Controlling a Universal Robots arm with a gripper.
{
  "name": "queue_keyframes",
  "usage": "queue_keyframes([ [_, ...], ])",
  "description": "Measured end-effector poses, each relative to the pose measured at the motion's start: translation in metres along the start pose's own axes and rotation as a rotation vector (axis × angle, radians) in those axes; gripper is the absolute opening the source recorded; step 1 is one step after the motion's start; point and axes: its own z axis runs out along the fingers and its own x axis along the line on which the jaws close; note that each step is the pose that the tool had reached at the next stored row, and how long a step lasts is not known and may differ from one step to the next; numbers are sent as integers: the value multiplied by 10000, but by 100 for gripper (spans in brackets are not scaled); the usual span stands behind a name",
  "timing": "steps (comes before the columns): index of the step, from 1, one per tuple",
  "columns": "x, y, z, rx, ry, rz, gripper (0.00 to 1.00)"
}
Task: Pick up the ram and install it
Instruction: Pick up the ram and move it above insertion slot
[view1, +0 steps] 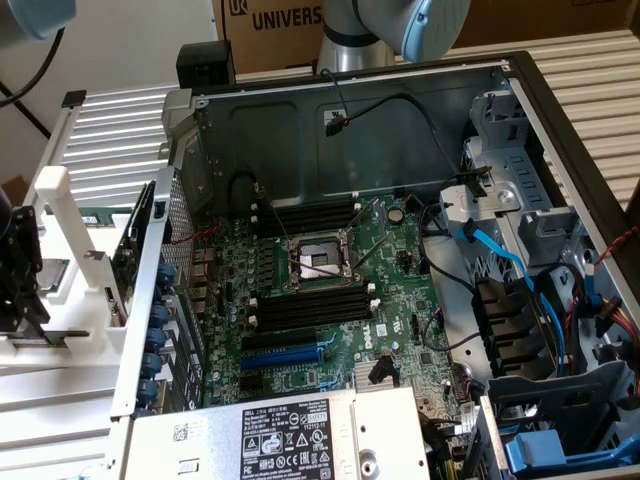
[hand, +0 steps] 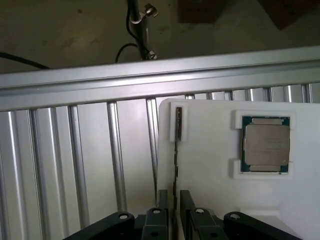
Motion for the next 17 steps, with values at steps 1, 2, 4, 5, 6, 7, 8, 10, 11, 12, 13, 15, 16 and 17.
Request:
queue_keyframes([
  [1, 0, -3, 6, 3, 0, -25, 24],
  [2, -1, -12, 20, 4, 1, -69, 24],
  [4, -4, -21, 39, 8, 0, -114, 24],
  [5, -6, -24, 47, 10, -1, -141, 24],
  [6, -10, -26, 54, 10, 0, -166, 24],
  [7, -21, -28, 71, 15, -2, -214, 24],
  [8, -23, -29, 93, 20, -1, -269, 24],
  [10, -23, -29, 125, 19, 0, -355, 24],
  [11, -23, -30, 132, 19, -1, -370, 24],
  [12, -24, -30, 139, 20, -1, -385, 24],
  [13, -24, -37, 146, 19, 0, -407, 24],
  [15, -28, -78, 148, 19, 0, -414, 24],
  [16, -28, -78, 148, 19, 0, -415, 24],
  [17, -28, -79, 148, 20, -1, -415, 24],
])
